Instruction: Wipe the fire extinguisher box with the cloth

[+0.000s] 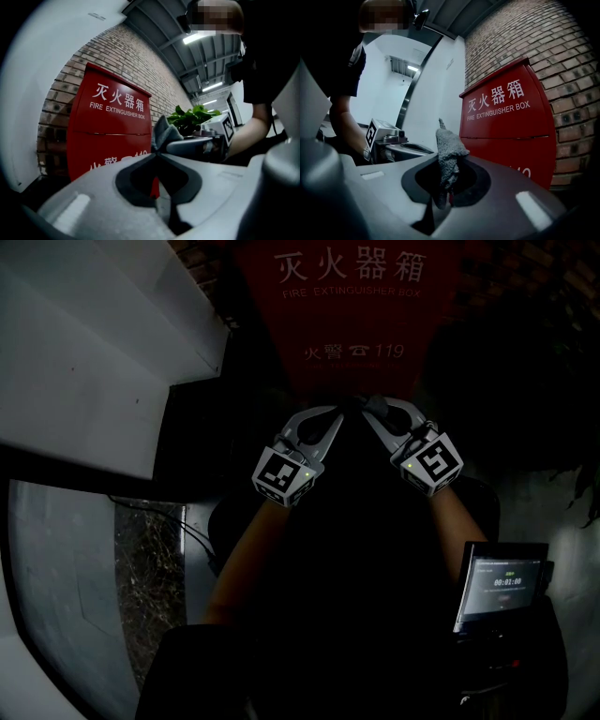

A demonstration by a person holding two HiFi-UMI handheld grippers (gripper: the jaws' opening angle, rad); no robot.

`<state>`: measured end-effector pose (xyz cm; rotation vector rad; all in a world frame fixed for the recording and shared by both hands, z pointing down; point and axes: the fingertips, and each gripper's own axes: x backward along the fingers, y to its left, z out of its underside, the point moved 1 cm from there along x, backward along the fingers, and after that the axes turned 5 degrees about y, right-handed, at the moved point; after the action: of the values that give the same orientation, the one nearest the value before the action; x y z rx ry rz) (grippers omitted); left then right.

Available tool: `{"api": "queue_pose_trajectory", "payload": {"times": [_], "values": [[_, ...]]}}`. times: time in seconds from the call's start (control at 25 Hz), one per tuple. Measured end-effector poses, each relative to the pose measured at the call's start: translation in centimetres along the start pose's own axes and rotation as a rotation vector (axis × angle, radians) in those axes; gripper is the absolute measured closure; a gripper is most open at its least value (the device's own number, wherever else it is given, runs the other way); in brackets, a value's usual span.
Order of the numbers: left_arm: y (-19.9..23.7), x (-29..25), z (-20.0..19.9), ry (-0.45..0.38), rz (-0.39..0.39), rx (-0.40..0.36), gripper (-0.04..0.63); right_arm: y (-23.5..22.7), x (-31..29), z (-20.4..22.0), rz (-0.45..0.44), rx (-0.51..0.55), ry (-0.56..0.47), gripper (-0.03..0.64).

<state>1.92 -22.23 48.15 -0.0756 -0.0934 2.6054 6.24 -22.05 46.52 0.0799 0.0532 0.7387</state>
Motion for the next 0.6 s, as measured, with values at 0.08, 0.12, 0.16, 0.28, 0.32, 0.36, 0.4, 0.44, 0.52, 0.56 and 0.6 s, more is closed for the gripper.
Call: {"api": "queue_pose_trajectory", "payload": {"times": [0.08, 0.12, 0.16, 0.28, 0.32, 0.36, 0.4, 0.44, 0.52, 0.56, 0.6], "values": [[0.05, 0.03, 0.03, -0.001, -0.001, 0.003, 0.594, 0.3, -0.02, 0.06, -0.006, 0.001, 0.007, 0.594], [0.03, 0.05, -0.03, -0.003, 0.0, 0.009, 0.594, 0.39, -0.02, 0.1, -0.008, 0.003, 0.006, 0.594], [0.03, 0.06, -0.09, -0.005, 0.002, 0.016, 0.594, 0.45, -0.03, 0.16, -0.01, 0.006, 0.006, 0.594], [0.56, 0.17, 0.17, 0.0, -0.013, 0.022, 0.594, 0.63, -0.18, 0.46, -0.015, 0.014, 0.021, 0.594], [0.77, 0.23, 0.38, 0.004, -0.022, 0.02, 0.594, 0.71, -0.19, 0.56, -0.017, 0.016, 0.027, 0.594], [0.83, 0.27, 0.49, 0.005, -0.027, 0.021, 0.594, 0.76, -0.14, 0.64, -0.017, 0.018, 0.03, 0.594], [0.79, 0.28, 0.52, 0.004, -0.029, 0.022, 0.594, 0.79, -0.07, 0.71, -0.018, 0.019, 0.033, 0.594], [0.77, 0.29, 0.48, 0.001, -0.03, 0.022, 0.594, 0.8, -0.05, 0.76, -0.018, 0.019, 0.037, 0.594], [0.88, 0.34, 0.27, -0.005, -0.031, 0.023, 0.594, 0.75, -0.19, 0.73, -0.02, 0.016, 0.041, 0.594], [0.91, 0.32, 0.14, -0.004, -0.03, 0.027, 0.594, 0.69, -0.29, 0.68, -0.02, 0.015, 0.04, 0.594], [0.88, 0.27, 0.05, -0.001, -0.028, 0.031, 0.594, 0.65, -0.32, 0.65, -0.021, 0.013, 0.04, 0.594]]}}
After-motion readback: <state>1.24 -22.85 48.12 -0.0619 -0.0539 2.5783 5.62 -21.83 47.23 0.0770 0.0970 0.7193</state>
